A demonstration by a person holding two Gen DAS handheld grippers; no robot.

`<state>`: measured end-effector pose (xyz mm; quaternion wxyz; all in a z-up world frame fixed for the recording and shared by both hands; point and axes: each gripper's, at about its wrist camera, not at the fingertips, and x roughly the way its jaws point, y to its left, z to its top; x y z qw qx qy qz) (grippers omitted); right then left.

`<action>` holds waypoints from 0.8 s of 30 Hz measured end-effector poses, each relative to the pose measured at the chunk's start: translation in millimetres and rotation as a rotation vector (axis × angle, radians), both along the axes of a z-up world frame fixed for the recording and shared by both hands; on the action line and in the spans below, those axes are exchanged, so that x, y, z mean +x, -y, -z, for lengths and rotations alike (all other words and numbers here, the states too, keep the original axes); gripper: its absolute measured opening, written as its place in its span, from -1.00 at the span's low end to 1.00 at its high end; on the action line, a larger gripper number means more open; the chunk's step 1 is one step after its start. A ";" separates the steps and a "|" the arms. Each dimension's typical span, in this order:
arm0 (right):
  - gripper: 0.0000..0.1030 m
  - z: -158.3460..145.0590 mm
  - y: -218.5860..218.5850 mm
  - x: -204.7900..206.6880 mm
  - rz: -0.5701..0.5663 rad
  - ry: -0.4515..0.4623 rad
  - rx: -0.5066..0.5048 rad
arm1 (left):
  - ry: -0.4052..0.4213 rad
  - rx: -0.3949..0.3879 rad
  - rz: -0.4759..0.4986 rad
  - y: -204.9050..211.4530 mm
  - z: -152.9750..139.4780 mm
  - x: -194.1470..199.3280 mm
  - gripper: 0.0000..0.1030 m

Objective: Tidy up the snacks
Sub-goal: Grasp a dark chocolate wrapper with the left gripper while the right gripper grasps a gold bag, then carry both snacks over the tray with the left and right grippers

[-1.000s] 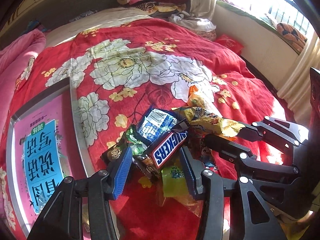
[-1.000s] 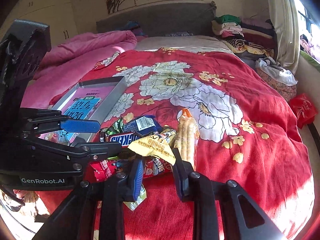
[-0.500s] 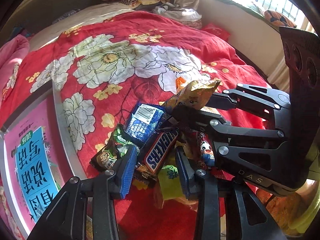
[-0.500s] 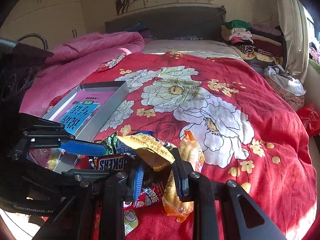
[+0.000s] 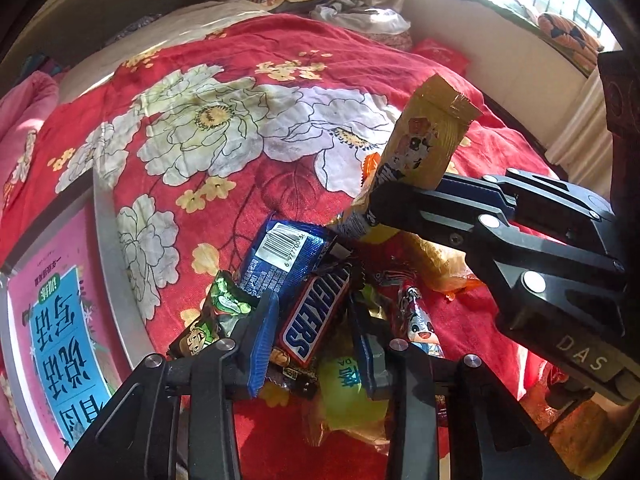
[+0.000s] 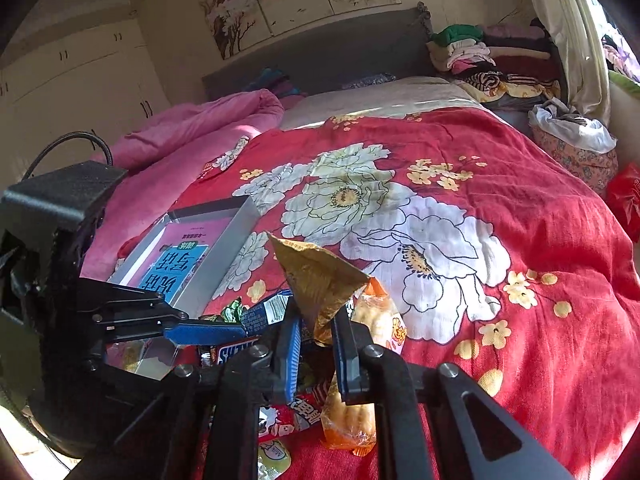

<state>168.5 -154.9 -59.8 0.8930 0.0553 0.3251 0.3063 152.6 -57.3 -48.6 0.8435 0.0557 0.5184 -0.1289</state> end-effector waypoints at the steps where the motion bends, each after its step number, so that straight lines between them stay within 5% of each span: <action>1: -0.71 -2.1 0.5 -2.1 -0.001 0.008 0.005 | 0.001 -0.010 -0.004 -1.0 -0.5 -0.7 -0.35; 12: -0.71 -15.0 14.3 -11.9 0.002 0.027 0.106 | 0.035 -0.204 -0.112 -36.9 -22.6 -17.4 -0.44; 24: -0.71 -25.4 0.9 -30.6 -0.041 0.044 0.118 | 0.098 -0.279 -0.210 -90.4 -44.2 -38.8 -0.45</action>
